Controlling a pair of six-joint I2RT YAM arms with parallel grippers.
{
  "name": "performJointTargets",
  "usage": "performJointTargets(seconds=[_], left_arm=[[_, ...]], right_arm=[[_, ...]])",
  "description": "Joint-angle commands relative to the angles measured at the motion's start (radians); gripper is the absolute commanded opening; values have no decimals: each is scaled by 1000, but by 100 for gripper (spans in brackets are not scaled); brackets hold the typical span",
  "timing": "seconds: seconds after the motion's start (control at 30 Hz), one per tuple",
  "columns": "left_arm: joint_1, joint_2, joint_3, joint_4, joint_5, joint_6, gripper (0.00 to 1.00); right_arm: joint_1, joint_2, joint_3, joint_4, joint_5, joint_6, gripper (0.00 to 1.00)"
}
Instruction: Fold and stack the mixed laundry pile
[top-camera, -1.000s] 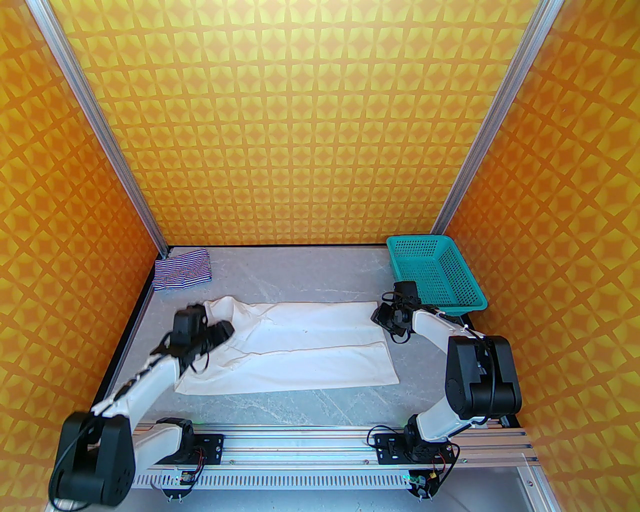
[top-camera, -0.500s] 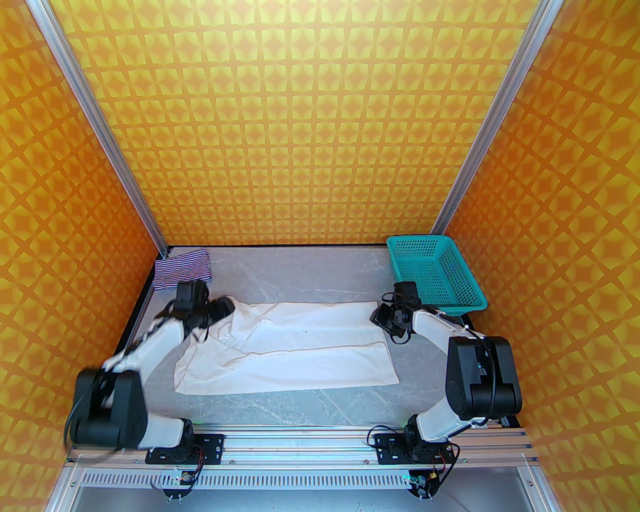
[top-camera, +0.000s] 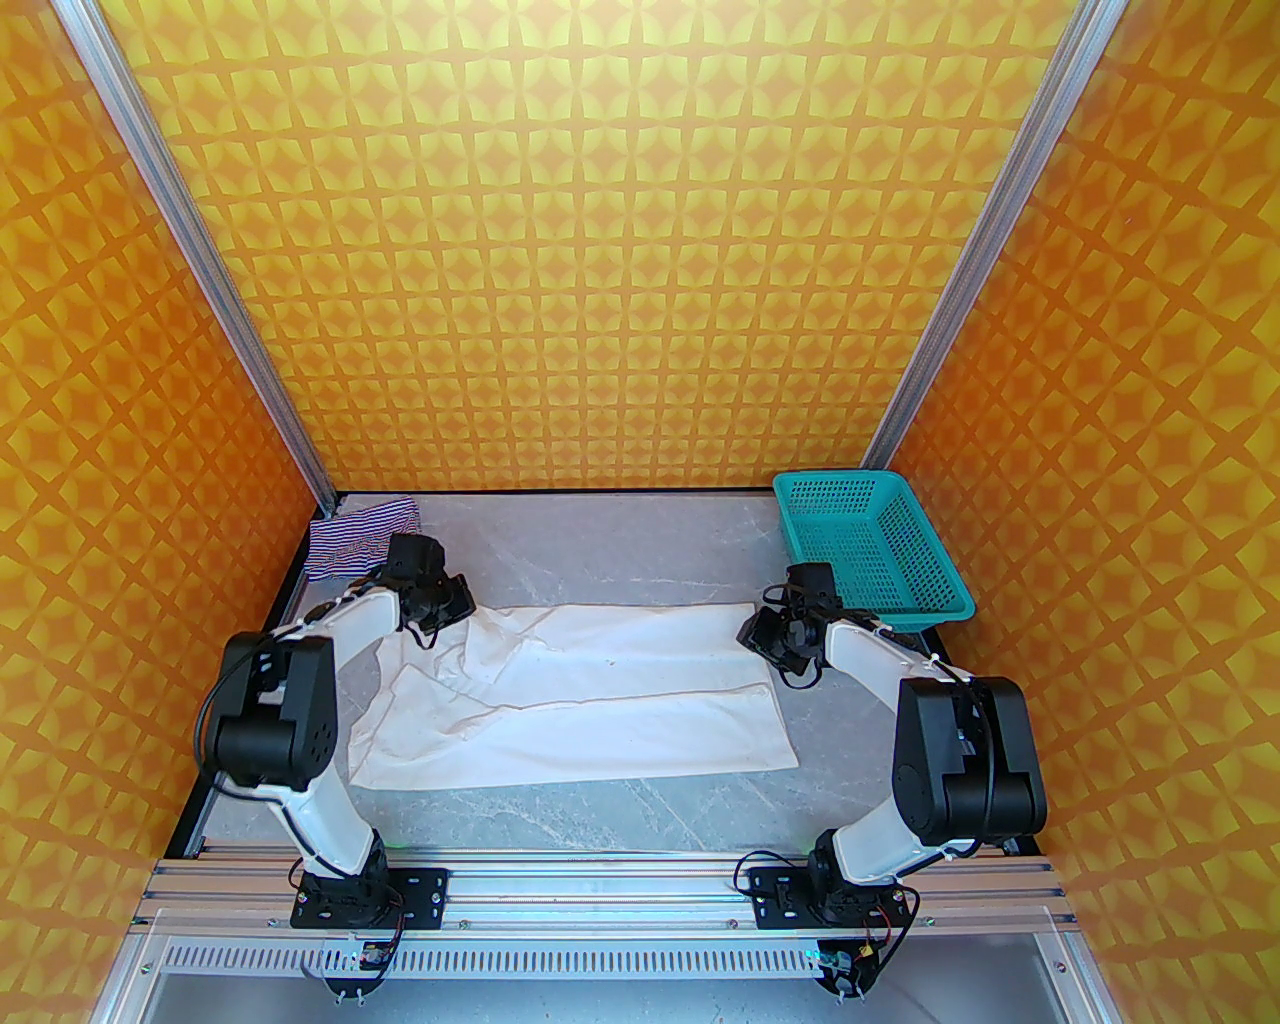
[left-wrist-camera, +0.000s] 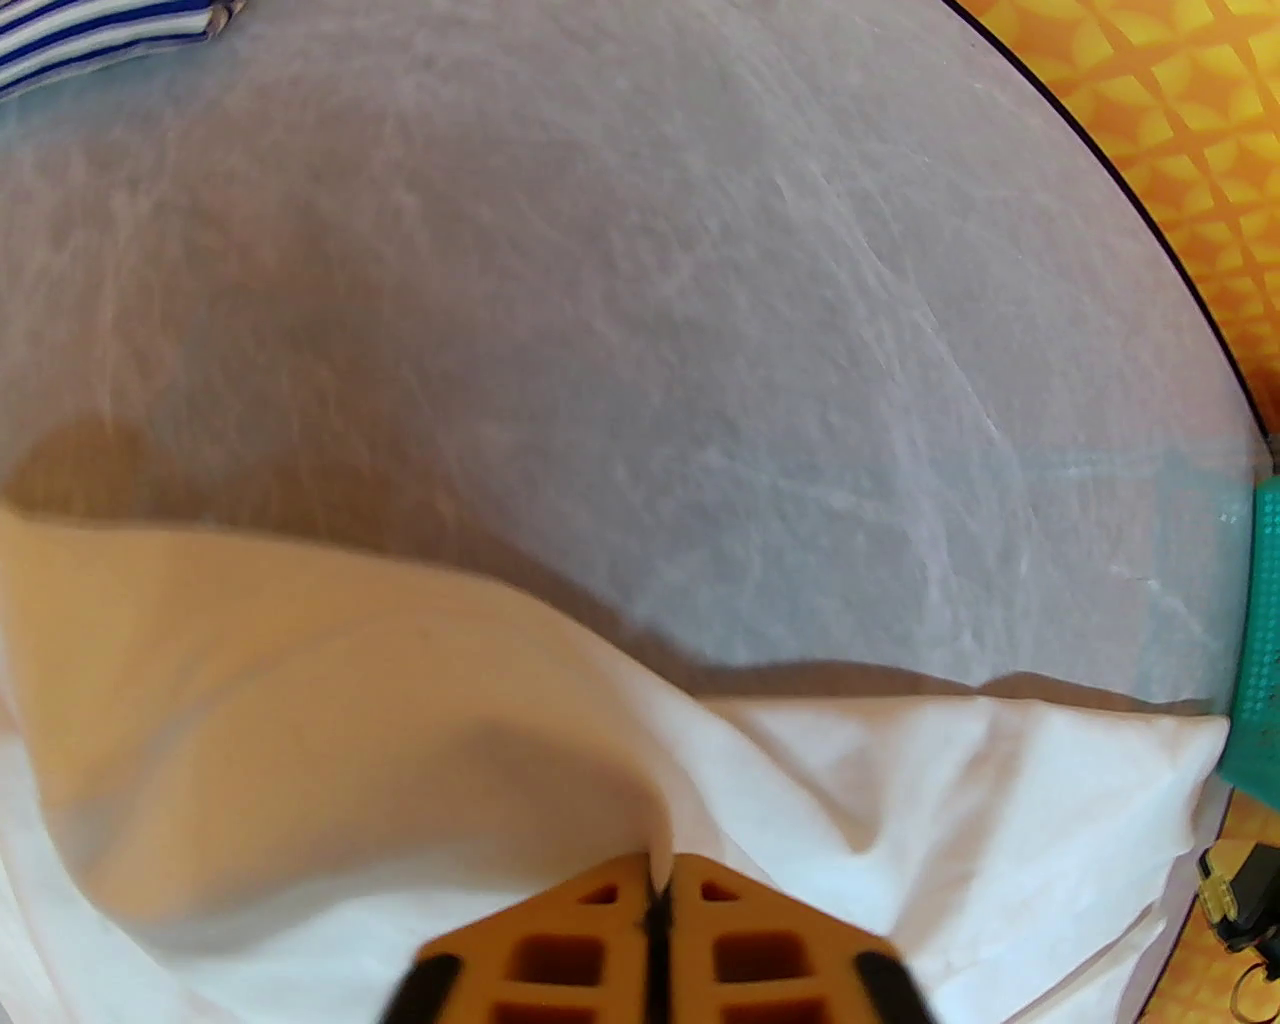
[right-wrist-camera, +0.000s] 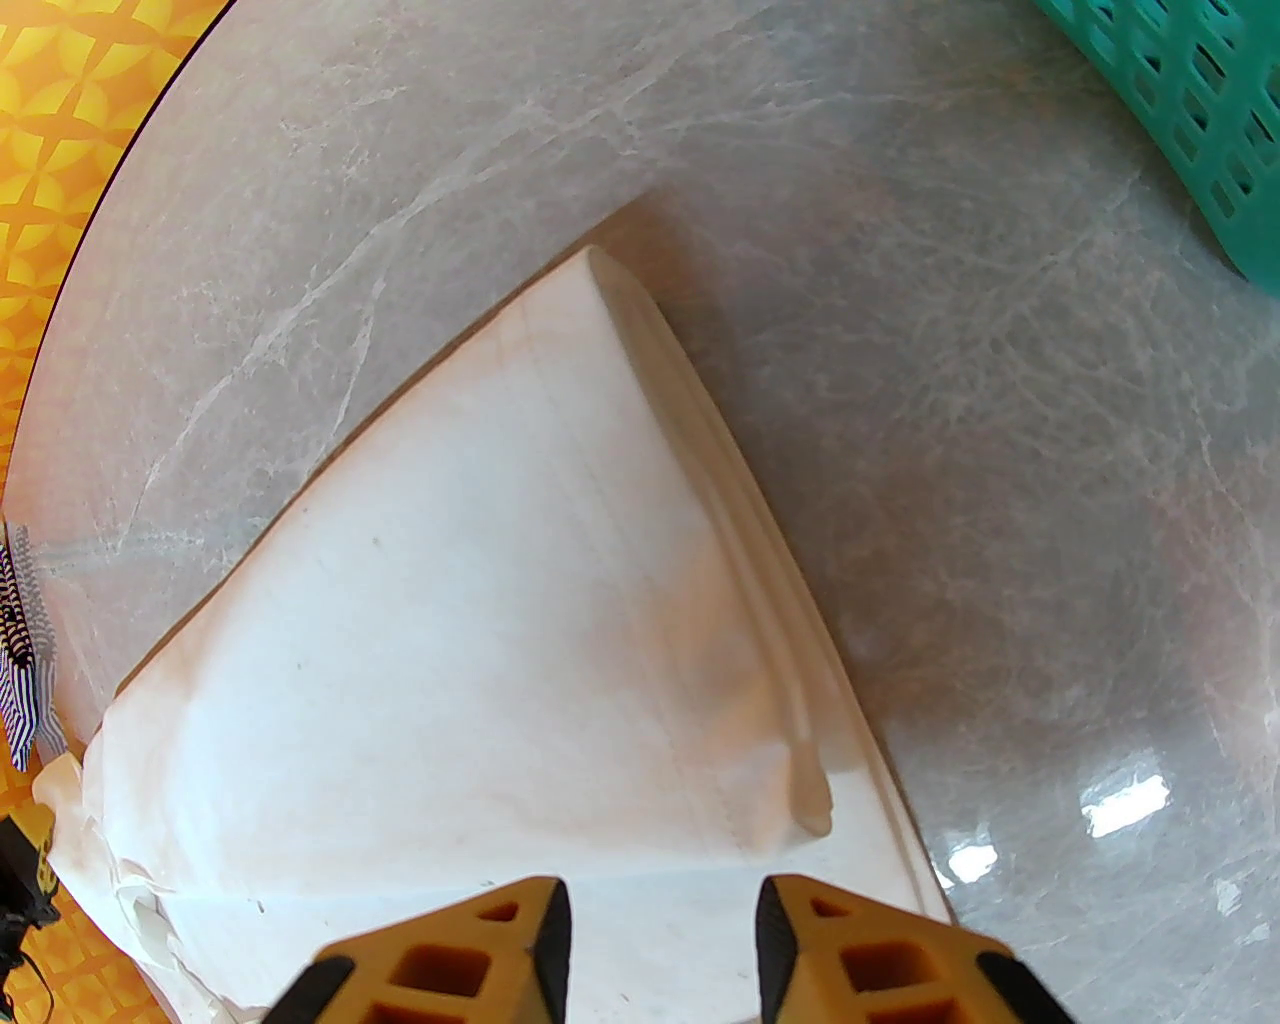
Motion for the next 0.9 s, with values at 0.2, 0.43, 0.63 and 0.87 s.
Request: performJointTargets(seconds=[0.2,0.43,0.63,0.87], left_arm=[[5,-259,-247,146,44,-51,0],[50,-296,-351,201,43,-124,0],[52,-264,-271,186,43,-129,0],[68,-152,-113,127,42,-114,0]], right_arm=[[6,12,-38,-9,-14,34,39],[6,49,-29,57,28,37,25],[7,81,21,57,22,32,2],[7,16,41,-10,56,0,0]])
